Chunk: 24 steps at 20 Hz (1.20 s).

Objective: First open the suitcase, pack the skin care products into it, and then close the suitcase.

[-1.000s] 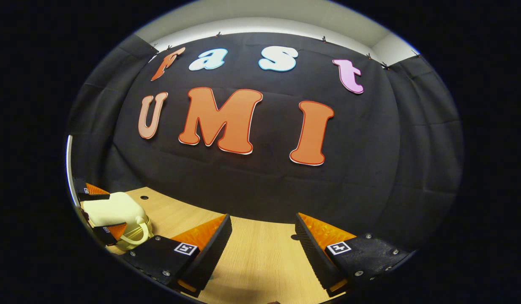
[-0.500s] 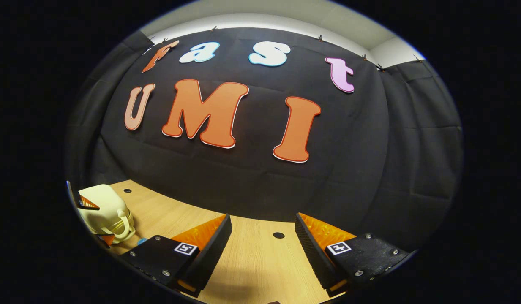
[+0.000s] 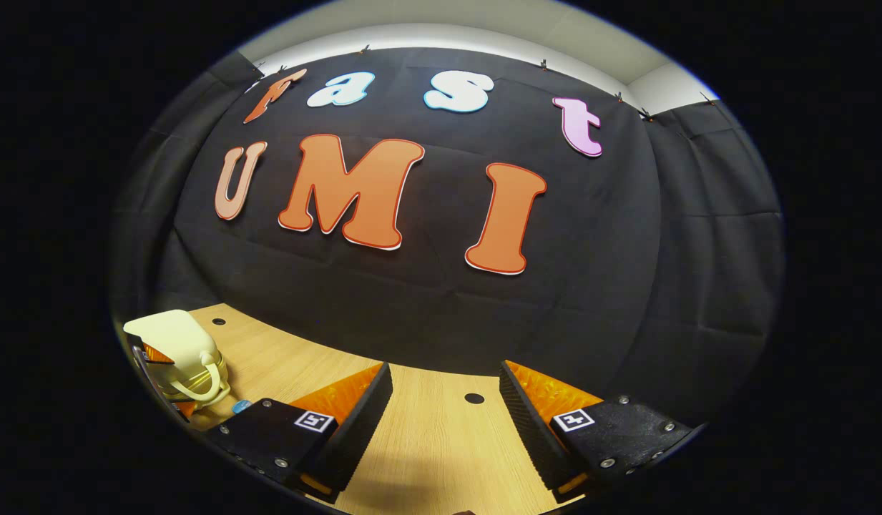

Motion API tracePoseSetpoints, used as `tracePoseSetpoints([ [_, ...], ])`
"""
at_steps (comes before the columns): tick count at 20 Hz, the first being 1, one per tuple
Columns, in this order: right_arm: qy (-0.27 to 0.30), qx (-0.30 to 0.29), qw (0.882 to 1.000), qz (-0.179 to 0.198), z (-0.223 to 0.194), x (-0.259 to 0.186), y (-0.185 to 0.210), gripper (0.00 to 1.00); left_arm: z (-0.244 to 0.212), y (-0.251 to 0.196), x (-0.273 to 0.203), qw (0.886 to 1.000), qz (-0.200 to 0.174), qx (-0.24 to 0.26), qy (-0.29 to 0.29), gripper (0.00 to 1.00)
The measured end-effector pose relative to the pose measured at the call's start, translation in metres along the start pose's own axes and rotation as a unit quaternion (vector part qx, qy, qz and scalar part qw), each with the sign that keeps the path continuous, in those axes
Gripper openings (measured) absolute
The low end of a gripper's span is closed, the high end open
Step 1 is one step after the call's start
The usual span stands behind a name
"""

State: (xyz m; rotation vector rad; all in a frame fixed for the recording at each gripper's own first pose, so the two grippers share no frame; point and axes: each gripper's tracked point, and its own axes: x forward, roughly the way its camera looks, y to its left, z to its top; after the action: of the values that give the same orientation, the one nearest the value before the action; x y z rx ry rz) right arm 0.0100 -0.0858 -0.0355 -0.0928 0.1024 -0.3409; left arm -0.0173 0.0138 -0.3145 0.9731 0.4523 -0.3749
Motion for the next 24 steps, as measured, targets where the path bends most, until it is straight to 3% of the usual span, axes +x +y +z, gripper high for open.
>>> tracePoseSetpoints([
  [1, -0.001, 0.003, 1.000, 0.001, 0.002, 0.000, 0.000, 0.96, -0.001, -0.001, 0.005, 1.000, 0.005, 0.020, 0.008, 0.79],
  [4, -0.006, 0.005, 1.000, -0.001, 0.005, -0.002, -0.003, 0.95, -0.003, -0.004, 0.018, 0.999, 0.003, 0.040, 0.017, 0.78],
  [5, -0.007, 0.004, 1.000, -0.002, 0.005, -0.004, -0.003, 0.96, -0.003, -0.004, 0.021, 0.999, 0.000, 0.048, 0.021, 0.63],
  [8, -0.007, 0.005, 1.000, -0.003, 0.007, -0.007, -0.005, 0.95, 0.009, 0.005, 0.011, 0.999, 0.003, 0.051, 0.003, 0.33],
  [9, -0.007, 0.005, 1.000, -0.004, 0.007, -0.008, -0.005, 0.95, 0.010, 0.009, 0.009, 0.999, 0.004, 0.035, 0.003, 0.15],
  [13, -0.005, 0.003, 1.000, 0.004, 0.007, -0.009, 0.002, 0.95, 0.018, 0.059, 0.011, 0.999, 0.030, -0.044, -0.010, 0.16],
  [14, -0.006, 0.003, 1.000, 0.005, 0.008, -0.009, 0.004, 0.96, 0.025, 0.073, -0.035, 0.998, 0.048, -0.046, -0.017, 0.09],
  [15, -0.009, 0.004, 1.000, 0.008, 0.011, -0.007, 0.007, 0.95, 0.025, 0.083, -0.021, 0.997, 0.053, -0.052, -0.023, 0.02],
  [17, -0.013, 0.005, 1.000, 0.016, 0.016, -0.005, 0.014, 0.95, 0.022, 0.111, -0.018, 0.993, 0.062, -0.092, -0.024, 0.02],
  [21, -0.017, -0.003, 0.999, 0.029, 0.022, 0.001, 0.028, 0.95, 0.007, 0.178, -0.030, 0.976, 0.096, -0.194, -0.021, 0.02],
  [24, -0.021, -0.004, 0.999, 0.036, 0.027, 0.006, 0.039, 0.96, -0.011, 0.215, -0.036, 0.965, 0.115, -0.235, -0.014, 0.02],
])
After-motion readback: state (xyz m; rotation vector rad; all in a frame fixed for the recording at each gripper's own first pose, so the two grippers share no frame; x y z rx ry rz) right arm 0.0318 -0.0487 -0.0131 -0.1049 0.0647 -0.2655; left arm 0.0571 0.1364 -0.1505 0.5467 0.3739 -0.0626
